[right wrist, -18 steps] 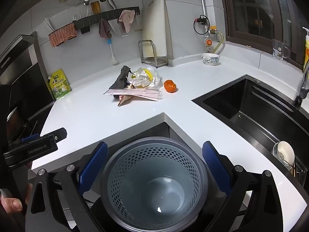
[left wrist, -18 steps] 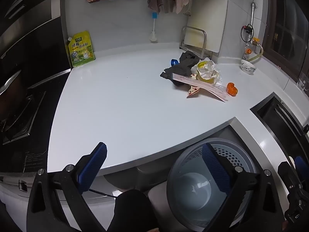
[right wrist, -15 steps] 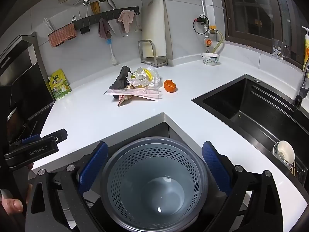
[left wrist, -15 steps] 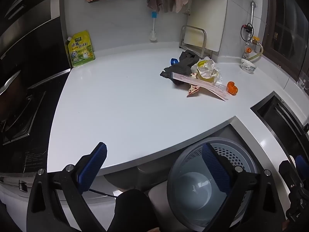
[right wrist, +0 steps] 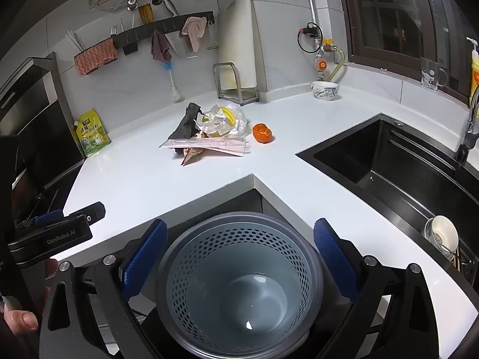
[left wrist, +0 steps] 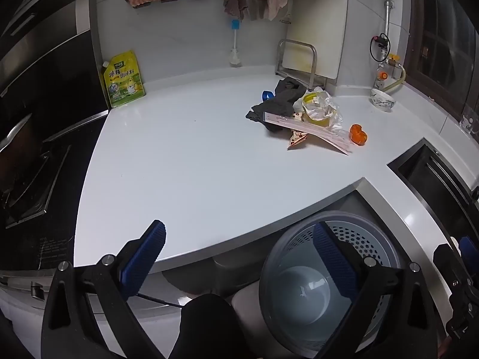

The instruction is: Collect trash

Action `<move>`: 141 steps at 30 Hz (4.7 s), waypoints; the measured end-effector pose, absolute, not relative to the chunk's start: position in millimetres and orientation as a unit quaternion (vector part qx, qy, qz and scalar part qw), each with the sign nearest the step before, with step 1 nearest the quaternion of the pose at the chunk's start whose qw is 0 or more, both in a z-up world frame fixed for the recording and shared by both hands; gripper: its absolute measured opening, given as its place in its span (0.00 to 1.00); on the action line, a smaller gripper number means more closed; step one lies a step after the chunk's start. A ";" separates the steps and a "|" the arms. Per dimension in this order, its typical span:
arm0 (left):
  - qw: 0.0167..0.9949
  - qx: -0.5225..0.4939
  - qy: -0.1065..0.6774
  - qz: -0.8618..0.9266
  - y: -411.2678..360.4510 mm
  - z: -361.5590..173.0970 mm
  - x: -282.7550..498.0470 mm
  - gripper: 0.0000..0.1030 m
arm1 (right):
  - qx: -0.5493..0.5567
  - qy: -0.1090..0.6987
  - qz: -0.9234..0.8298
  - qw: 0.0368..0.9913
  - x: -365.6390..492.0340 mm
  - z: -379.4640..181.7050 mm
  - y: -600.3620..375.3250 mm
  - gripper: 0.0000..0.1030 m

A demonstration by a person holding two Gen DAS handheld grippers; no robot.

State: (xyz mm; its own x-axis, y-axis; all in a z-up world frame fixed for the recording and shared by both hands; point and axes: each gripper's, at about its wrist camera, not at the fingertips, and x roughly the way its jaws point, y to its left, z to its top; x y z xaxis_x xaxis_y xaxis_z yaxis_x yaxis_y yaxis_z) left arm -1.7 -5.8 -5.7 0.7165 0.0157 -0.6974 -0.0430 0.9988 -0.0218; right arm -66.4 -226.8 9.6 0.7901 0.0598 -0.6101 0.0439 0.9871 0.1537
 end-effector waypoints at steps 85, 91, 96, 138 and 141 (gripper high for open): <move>0.924 0.006 0.382 0.003 -21.1 -12.9 9.3 0.94 | 0.109 0.331 0.013 0.937 -54.0 -18.5 -250.8 0.91; 0.925 0.008 0.381 -0.004 -31.3 -16.4 36.6 0.94 | 0.111 0.337 0.020 0.935 -19.4 -26.0 -271.7 0.91; 0.929 0.010 0.369 -0.005 -45.3 -13.9 64.6 0.94 | 0.114 0.338 0.029 0.934 25.1 -23.1 -292.3 0.91; 0.913 -0.033 0.406 0.035 -87.6 -47.4 186.3 0.94 | -0.024 0.443 0.071 0.894 270.0 -67.4 -300.1 0.58; 0.913 -0.029 0.406 0.035 -92.0 -47.7 185.7 0.94 | -0.021 0.442 0.083 0.893 269.3 -67.2 -298.9 0.42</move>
State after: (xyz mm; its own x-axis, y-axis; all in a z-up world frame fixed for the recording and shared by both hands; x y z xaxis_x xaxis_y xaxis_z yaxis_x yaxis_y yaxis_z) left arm 185.7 -92.0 -47.7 0.6679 0.0408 -0.7431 -0.0879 0.9958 -0.0243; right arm 269.3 -298.9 -67.2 0.5953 0.1306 -0.7928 -0.1673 0.9852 0.0367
